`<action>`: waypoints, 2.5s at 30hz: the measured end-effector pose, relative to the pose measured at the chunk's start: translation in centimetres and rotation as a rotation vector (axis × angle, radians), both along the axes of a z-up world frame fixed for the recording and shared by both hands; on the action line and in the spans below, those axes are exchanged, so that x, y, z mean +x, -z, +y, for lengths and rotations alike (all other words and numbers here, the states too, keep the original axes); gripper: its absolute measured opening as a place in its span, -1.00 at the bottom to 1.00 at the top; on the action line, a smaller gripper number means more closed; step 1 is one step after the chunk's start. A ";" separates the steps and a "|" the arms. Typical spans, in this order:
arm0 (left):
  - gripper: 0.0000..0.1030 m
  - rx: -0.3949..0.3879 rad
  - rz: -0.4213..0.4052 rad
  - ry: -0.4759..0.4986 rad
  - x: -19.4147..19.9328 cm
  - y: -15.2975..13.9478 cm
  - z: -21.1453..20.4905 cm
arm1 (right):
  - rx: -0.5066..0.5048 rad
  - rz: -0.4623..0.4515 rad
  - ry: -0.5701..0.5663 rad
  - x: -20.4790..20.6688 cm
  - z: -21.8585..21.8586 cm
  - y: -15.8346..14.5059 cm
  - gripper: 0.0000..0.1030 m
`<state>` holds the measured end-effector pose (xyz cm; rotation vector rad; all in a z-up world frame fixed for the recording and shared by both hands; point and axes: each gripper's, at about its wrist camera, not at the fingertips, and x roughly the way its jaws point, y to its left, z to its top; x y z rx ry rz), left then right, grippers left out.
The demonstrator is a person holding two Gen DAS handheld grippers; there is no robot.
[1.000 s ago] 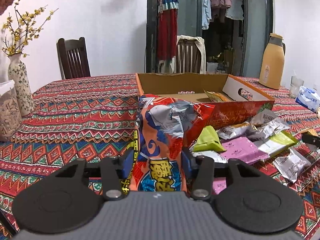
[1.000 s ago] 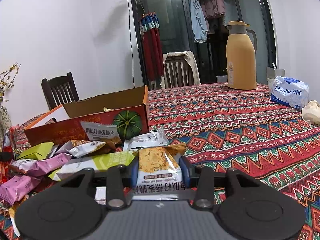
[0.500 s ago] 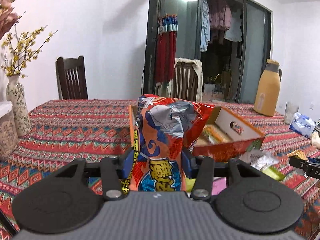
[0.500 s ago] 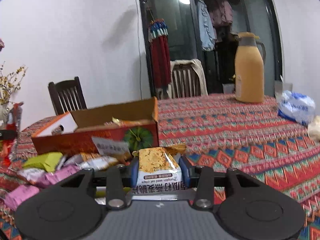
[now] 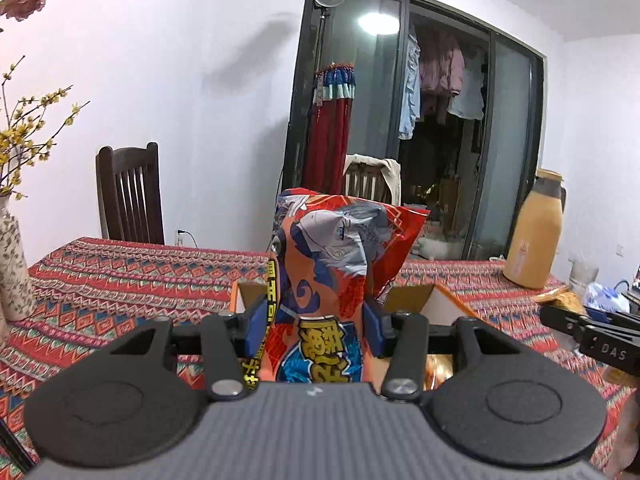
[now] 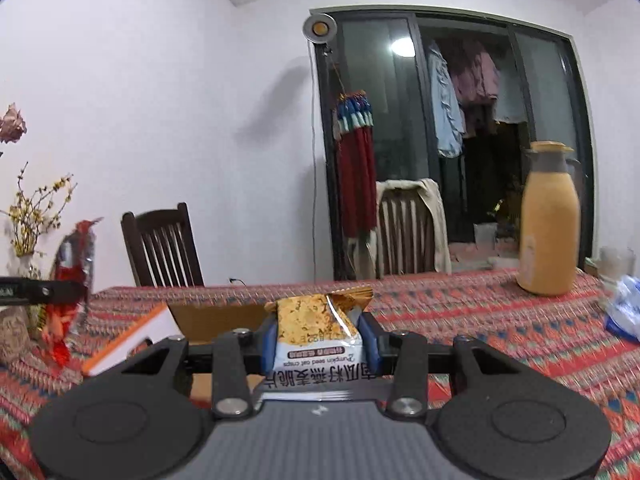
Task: Organize snacks
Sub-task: 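Carry both snacks over the cardboard box and release them inside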
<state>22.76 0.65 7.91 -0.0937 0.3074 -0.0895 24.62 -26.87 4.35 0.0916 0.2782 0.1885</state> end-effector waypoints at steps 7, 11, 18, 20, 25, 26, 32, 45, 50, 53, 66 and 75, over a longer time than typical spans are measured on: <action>-0.04 -0.010 0.015 -0.021 4.5 -0.4 -0.9 | -0.009 0.004 -0.021 5.4 2.7 -1.4 -0.21; -0.04 -0.039 0.017 -0.061 6.3 0.8 -0.8 | 0.005 0.025 -0.007 7.5 3.1 -0.4 -0.21; -0.04 -0.055 0.076 -0.093 8.0 2.6 0.5 | -0.015 0.077 -0.002 8.8 3.1 1.9 -0.21; -0.04 -0.054 0.094 -0.089 8.4 3.0 0.6 | -0.023 0.098 -0.005 9.2 3.4 2.4 -0.21; -0.04 -0.049 0.112 -0.095 8.7 3.7 0.4 | -0.043 0.119 -0.024 8.9 4.2 3.2 -0.21; -0.04 -0.049 0.111 -0.093 8.7 3.8 0.5 | -0.045 0.119 -0.026 8.8 4.3 3.2 -0.21; 0.48 -0.063 0.082 -0.100 8.0 3.6 0.7 | -0.011 0.128 0.000 8.8 3.8 3.2 0.34; 1.00 -0.086 0.012 -0.130 5.8 2.5 0.7 | 0.025 0.067 -0.004 6.7 3.3 2.3 1.00; 1.00 -0.086 0.005 -0.127 5.4 2.4 0.6 | 0.020 0.056 -0.012 6.2 3.5 2.0 1.00; 1.00 -0.088 0.006 -0.124 5.2 2.4 0.6 | 0.018 0.056 -0.005 6.1 3.4 1.9 1.00; 1.00 -0.071 -0.061 -0.113 1.7 -0.5 -0.1 | 0.026 -0.017 0.017 3.9 2.2 -0.9 1.00; 1.00 -0.042 -0.050 -0.087 -1.4 -0.3 -0.2 | 0.003 -0.029 0.032 0.4 1.2 -1.8 1.00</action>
